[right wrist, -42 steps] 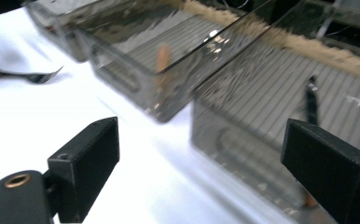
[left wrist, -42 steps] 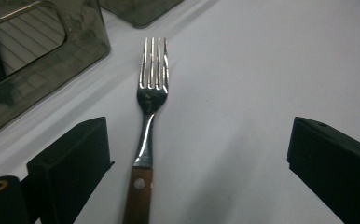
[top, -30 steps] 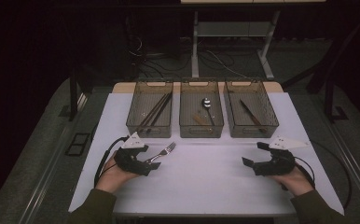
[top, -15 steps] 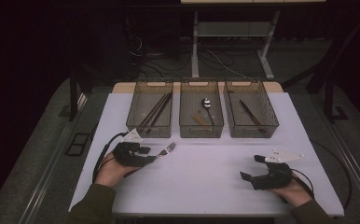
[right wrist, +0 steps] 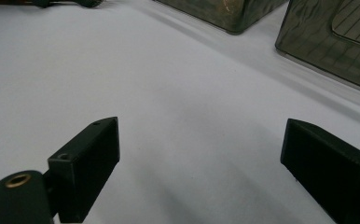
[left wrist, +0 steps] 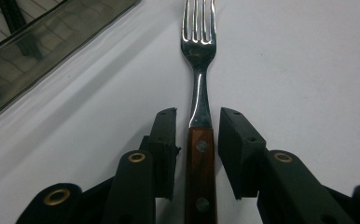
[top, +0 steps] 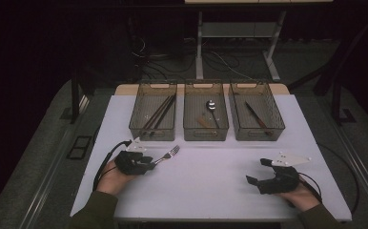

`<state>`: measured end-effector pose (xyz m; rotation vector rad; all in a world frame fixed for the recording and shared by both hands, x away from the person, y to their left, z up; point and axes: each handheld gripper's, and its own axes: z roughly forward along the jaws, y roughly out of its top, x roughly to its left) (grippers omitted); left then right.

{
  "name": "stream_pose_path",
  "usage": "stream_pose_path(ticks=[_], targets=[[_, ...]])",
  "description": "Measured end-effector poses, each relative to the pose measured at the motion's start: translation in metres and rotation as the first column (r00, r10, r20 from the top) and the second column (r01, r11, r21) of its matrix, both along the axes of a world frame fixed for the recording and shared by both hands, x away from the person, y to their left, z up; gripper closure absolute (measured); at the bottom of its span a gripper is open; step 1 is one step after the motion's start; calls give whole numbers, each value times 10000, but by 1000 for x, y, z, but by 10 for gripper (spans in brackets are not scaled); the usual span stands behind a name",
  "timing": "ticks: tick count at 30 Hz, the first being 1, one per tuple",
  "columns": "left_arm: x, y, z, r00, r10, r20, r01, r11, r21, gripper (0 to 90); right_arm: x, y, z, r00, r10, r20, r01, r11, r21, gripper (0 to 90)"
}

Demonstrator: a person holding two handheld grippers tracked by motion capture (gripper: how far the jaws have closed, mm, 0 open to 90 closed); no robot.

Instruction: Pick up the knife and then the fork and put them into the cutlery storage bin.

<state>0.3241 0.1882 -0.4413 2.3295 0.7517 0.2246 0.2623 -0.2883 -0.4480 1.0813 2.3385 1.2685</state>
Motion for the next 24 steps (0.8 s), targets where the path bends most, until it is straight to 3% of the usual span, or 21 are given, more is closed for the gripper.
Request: stream_pose_path(ticks=[8,19,24], targets=[[-4,0,-3,9998,-43,195,46,9999,-166,773,0,0,-1,10000,60,-9,-60,10000,-66,110],[-3,-1,-1,9998,149,-111,-153,9991,-387,782,2,1,0,9999,102,-138,-102,9999,39,110],[-7,-8,8,9997,223,-31,-224,9980,-585,781,3,3,4,9992,177,-362,-171,9997,181,110]])
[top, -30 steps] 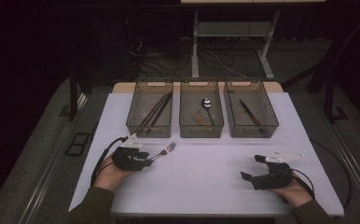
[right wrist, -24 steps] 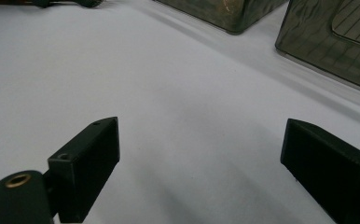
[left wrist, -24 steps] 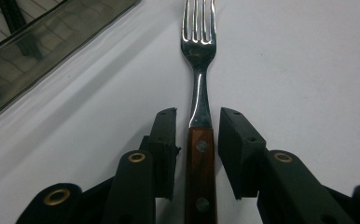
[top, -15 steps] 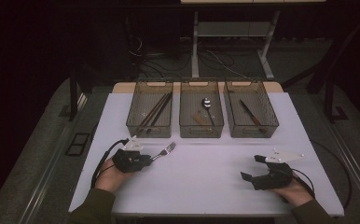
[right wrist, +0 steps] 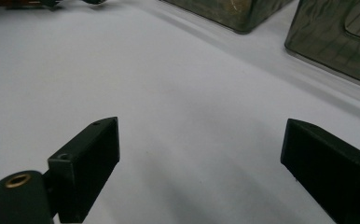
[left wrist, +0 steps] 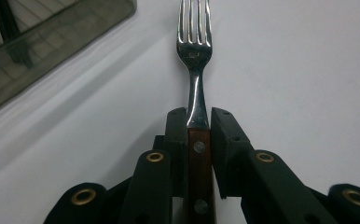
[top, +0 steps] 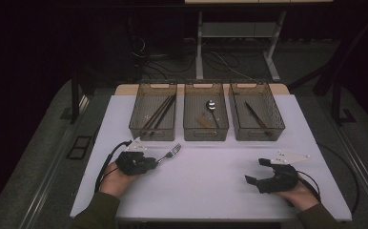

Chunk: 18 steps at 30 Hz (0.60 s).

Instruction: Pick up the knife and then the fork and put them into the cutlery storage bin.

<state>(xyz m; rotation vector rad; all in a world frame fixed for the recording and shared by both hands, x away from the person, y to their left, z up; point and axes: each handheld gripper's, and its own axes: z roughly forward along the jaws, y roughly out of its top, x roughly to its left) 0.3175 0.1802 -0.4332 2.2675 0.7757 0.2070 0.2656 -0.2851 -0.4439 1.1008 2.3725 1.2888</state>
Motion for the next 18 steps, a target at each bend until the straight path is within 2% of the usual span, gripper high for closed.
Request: stream_pose_path(ticks=[3,6,9,15,18], targets=[[-4,-10,8,9999,-74,79,74,9999,-101,781,1,4,7,9999,100,-25,-99,9999,62,109],[-9,-22,14,9995,-255,169,258,9996,-142,780,4,11,15,9999,76,-98,-71,9987,498,110],[-13,-35,20,9991,-318,297,326,9991,-285,780,7,21,20,10000,56,-73,-51,9979,647,111],[-19,-62,32,9970,-518,567,558,9958,-719,780,17,37,29,10000,-10,-92,23,9906,1365,174],[-21,-76,36,9946,-789,675,837,9939,-718,780,25,44,31,9997,-1,-224,38,9859,1674,226]])
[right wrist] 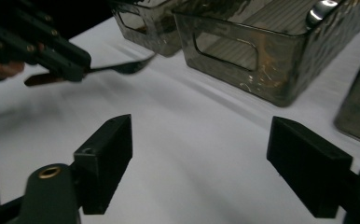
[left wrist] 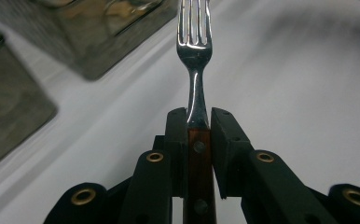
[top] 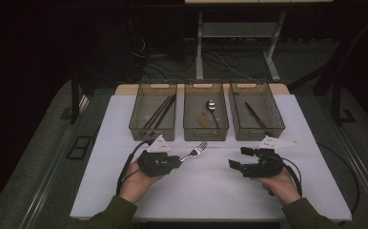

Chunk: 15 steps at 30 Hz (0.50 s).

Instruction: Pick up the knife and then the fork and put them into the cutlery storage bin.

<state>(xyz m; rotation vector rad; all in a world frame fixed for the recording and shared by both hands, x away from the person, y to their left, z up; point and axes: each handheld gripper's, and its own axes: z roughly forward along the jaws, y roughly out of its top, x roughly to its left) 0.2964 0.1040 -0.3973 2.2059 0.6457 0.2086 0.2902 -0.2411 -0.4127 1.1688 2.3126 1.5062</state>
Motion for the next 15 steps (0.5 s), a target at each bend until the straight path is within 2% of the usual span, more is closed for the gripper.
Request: stream_pose_path(ticks=[2,8,12,15], targets=[[-1,-9,1,9999,-143,5,143,9998,-99,780,5,4,0,9998,-29,-218,34,9998,195,253],[-3,-36,1,9986,-457,264,464,9986,-272,780,18,16,-1,9995,-29,-326,46,9985,541,361],[-4,-45,1,9972,-656,347,662,9976,-183,780,24,23,-3,9987,74,-512,-24,9954,962,421],[-6,-47,2,9972,-593,463,603,9979,-216,780,27,26,-5,9977,219,-649,-137,9923,1232,487]])
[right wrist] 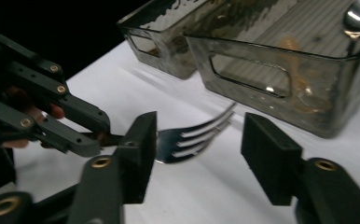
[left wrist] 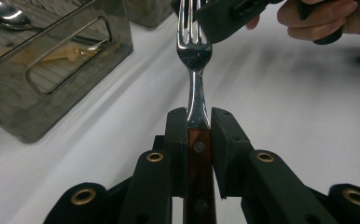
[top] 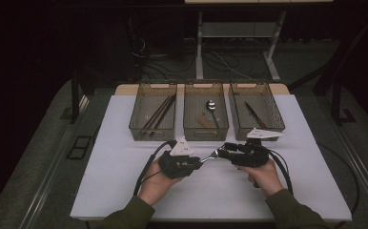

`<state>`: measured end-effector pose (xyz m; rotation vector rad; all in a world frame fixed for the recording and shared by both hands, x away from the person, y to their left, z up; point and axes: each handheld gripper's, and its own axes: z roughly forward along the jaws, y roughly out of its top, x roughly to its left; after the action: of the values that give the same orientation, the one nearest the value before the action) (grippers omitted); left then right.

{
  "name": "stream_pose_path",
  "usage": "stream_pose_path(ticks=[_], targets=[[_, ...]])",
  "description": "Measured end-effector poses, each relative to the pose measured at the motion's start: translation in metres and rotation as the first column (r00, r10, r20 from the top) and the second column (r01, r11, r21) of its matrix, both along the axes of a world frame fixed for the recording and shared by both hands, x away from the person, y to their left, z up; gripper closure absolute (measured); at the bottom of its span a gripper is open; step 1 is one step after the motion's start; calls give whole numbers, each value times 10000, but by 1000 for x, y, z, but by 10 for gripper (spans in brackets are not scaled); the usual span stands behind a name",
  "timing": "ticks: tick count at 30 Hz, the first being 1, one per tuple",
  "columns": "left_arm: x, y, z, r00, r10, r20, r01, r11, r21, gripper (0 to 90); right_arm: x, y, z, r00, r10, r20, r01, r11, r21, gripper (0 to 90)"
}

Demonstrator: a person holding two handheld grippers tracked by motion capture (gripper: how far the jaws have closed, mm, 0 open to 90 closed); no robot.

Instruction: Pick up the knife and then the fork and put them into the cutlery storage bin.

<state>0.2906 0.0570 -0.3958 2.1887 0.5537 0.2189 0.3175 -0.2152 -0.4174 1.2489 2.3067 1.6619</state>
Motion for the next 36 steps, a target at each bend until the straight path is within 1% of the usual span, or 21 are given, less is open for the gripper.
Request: stream_pose_path(ticks=[3,4,5,9,12,14,15,16,18,20,21,25,27,29,31,34,36], targets=[[0,1,0,10000,38,58,-37,10000,-28,780,2,1,-1,9995,107,-287,-98,9995,314,551],[1,2,0,10000,30,69,-30,10000,33,780,2,1,-2,9995,112,-299,-101,9993,346,566],[1,2,0,10000,70,46,-70,10000,-24,780,2,1,-2,9995,98,-293,-86,9991,405,582],[1,2,0,9999,86,80,-86,10000,-16,779,2,0,-1,9992,175,-360,-152,9980,620,635],[1,2,0,9999,87,125,-87,10000,-14,780,3,0,-2,9992,195,-345,-171,9975,683,666],[0,2,0,9999,93,144,-92,10000,-35,779,4,0,-2,9994,112,-334,-89,9976,688,693],[1,2,0,9999,93,139,-92,10000,-32,779,4,-1,-2,9992,110,-393,-81,9973,732,706],[0,1,-1,9998,147,102,-146,9998,-102,779,4,-1,-2,9992,98,-388,-68,9971,756,716],[1,1,-2,9999,71,108,-71,10000,1,779,5,-1,-2,9992,126,-387,-93,9964,847,731],[1,1,-3,9999,76,87,-76,10000,9,779,6,-1,-2,9993,114,-365,-78,9951,988,750],[1,1,-3,9999,83,83,-83,10000,14,779,6,-1,-1,9990,107,-425,-61,9943,1068,761],[3,4,-2,9998,173,124,-173,9998,-26,779,10,3,2,9994,104,-319,-65,9929,1191,778],[3,4,-2,9995,297,103,-295,9994,-188,778,11,5,4,9996,122,-271,-85,9913,1310,787],[3,5,-3,9995,302,104,-301,9994,-171,776,13,8,7,9996,133,-266,-98,9915,1299,800],[3,5,-3,9996,289,69,-288,9994,-197,773,14,10,10,9996,178,-203,-148,9902,1389,820],[3,4,-3,9995,314,13,-313,9989,-335,768,14,15,14,9999,123,90,-133,9913,1309,833],[4,6,-3,9996,270,-99,-274,9985,-476,764,14,17,16,9999,78,139,-96,9909,1346,841]])
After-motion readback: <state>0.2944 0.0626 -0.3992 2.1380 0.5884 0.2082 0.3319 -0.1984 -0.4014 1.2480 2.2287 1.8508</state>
